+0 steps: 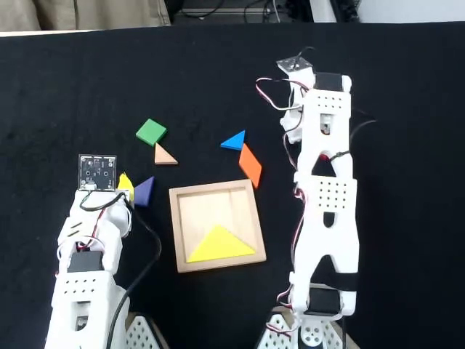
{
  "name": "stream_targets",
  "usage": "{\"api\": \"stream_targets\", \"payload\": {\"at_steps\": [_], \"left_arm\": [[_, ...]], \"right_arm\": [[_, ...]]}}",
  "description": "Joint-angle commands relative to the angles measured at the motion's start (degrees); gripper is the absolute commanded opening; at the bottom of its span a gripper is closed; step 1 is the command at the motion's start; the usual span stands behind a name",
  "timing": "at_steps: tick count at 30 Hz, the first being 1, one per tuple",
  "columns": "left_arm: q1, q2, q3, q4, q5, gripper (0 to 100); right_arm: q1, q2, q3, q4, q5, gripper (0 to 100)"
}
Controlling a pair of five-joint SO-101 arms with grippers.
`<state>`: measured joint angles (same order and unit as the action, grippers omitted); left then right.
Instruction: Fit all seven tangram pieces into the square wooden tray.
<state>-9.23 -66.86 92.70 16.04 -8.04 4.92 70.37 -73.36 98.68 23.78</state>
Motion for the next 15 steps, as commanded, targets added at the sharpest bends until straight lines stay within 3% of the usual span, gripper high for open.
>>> {"api": "stream_targets", "payload": {"at_steps": [1, 12, 15], "left_arm": [[0.5, -0.6, -0.4, -1.3, -0.4, 12], [0.5, -0.6, -0.4, -1.3, -0.4, 12], [0.5, -0.6, -0.4, -1.3, -0.4, 12]], "right_arm": [[1.0, -0.3, -0.9, 0.2, 0.6, 30.1], [-1.7, -6.5, -6.5, 2.5, -2.2, 30.2], [-3.8, -6.3, -6.7, -1.1, -2.2, 29.7]]}}
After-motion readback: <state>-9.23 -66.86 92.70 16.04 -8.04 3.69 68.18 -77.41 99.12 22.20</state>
